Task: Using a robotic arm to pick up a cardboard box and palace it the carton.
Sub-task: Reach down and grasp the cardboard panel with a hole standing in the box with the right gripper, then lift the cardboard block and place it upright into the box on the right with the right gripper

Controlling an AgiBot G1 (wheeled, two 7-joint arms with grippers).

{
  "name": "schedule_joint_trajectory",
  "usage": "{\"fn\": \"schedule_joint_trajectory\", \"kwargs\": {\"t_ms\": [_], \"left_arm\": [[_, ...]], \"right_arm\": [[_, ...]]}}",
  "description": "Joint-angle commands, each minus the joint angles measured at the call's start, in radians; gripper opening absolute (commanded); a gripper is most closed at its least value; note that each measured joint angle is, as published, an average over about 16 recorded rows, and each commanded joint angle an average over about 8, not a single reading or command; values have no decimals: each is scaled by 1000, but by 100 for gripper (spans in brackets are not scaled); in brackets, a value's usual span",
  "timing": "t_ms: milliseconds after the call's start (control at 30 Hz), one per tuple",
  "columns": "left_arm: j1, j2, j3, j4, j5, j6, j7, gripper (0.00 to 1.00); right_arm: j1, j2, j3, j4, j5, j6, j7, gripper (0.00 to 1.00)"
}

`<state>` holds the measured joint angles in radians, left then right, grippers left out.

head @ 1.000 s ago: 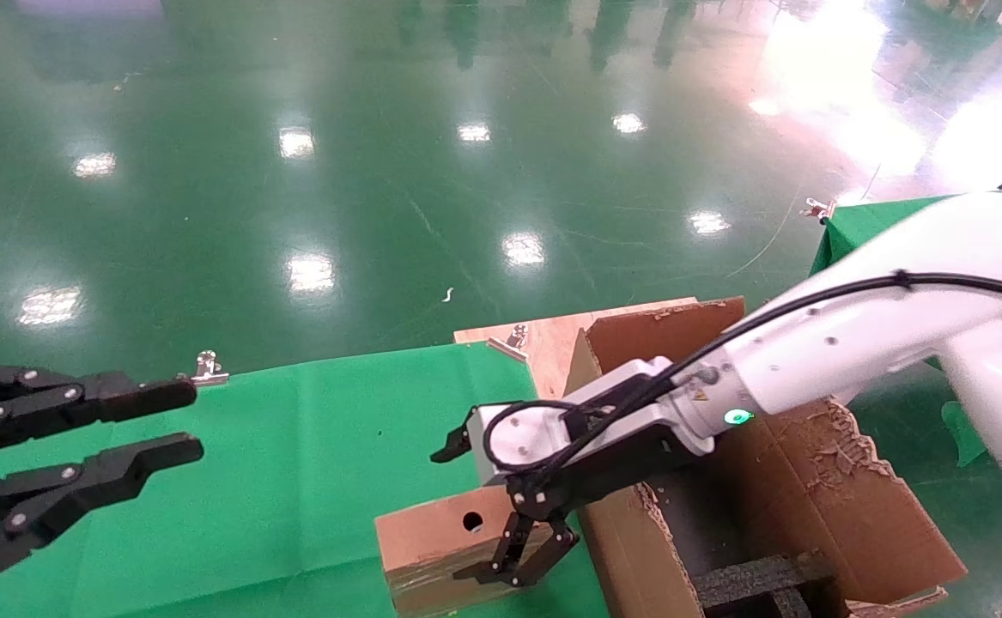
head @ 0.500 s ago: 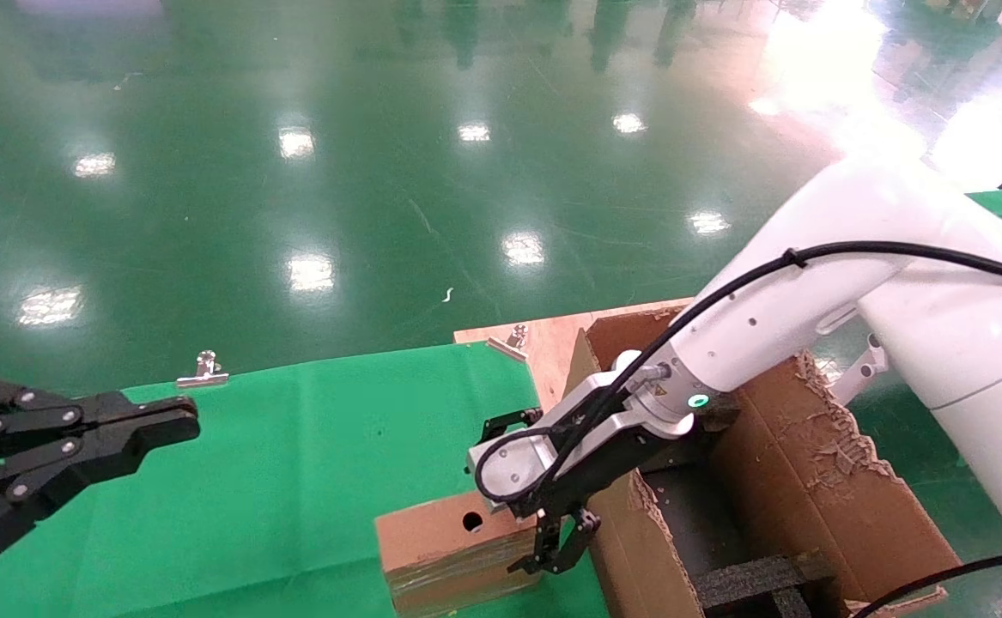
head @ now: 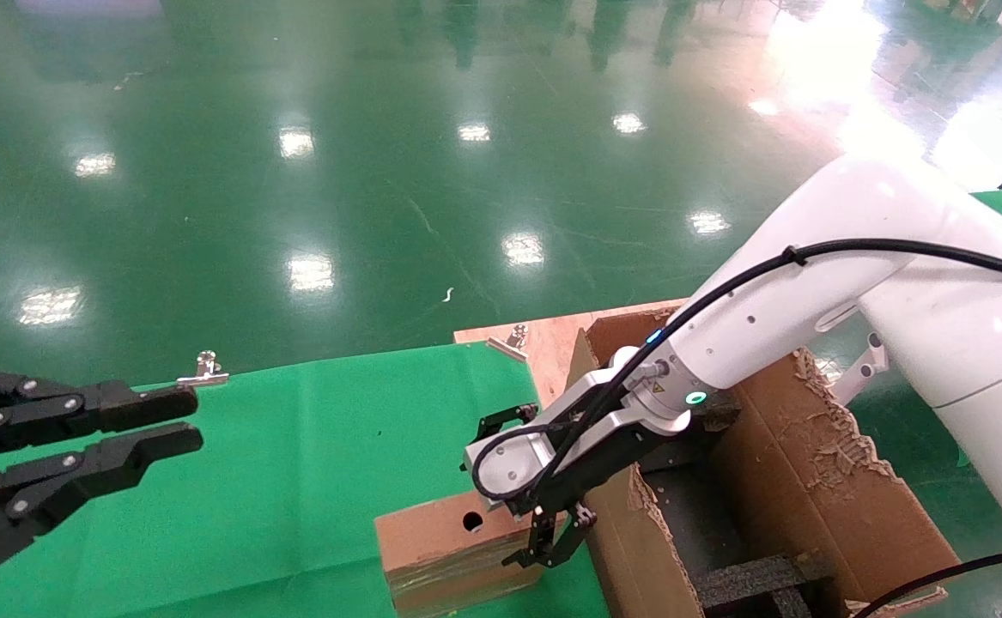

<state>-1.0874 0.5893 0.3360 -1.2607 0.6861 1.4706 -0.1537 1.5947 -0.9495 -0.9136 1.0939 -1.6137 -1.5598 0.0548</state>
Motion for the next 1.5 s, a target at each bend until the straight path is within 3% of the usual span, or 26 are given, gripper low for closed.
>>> {"fn": "schedule_joint_trajectory", "kwargs": {"t_ms": [33,1000,1200,1500], "left_arm": [[0,0,0,0,0,0,0,100],[0,0,0,0,0,0,0,100],[0,0,0,0,-1,0,0,100],[0,0,0,0,-1,0,0,100]], "right_arm": [[-1,1,2,1,1,0,0,0],[8,6,12,-6,13,1,-7,0],[97,9,20,-63,49,-14,-67,0],[334,17,-37,-224,128,-34,-201,0]]}}
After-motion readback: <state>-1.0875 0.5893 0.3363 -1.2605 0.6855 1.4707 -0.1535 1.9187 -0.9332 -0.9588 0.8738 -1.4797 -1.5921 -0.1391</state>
